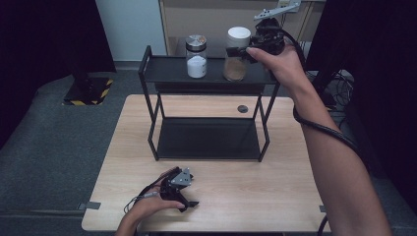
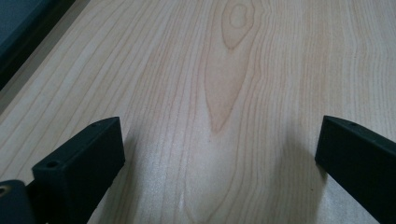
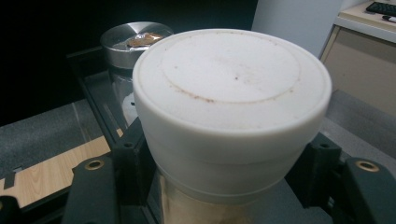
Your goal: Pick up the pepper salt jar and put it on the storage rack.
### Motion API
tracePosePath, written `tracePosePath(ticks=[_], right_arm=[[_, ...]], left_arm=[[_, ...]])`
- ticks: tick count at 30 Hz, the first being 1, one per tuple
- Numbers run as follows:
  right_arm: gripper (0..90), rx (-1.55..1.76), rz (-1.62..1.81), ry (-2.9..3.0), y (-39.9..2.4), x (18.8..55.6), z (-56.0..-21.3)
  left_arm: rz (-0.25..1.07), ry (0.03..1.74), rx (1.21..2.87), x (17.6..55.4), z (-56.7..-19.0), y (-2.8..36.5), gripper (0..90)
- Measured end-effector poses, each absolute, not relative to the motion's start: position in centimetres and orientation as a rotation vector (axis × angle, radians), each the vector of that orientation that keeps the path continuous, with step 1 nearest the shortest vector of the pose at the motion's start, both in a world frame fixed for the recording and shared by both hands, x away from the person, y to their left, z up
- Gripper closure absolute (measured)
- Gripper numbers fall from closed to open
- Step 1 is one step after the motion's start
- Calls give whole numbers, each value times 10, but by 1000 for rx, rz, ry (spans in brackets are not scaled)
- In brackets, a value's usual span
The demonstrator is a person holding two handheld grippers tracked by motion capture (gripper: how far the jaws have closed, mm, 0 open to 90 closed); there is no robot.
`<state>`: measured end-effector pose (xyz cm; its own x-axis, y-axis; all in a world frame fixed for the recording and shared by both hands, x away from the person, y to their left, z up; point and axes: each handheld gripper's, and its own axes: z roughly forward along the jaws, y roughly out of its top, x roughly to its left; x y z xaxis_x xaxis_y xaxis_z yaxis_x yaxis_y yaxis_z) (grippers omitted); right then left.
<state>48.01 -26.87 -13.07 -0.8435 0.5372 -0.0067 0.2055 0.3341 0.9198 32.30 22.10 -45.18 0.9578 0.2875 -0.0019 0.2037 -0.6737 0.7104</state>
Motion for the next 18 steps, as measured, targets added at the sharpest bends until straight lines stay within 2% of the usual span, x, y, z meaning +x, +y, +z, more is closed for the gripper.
tracePosePath(ticks=[18], right_arm=[[355, 671, 1522, 2287, -269, 480, -133]], left_arm=[[141, 343, 2331, 323, -452, 221, 0]])
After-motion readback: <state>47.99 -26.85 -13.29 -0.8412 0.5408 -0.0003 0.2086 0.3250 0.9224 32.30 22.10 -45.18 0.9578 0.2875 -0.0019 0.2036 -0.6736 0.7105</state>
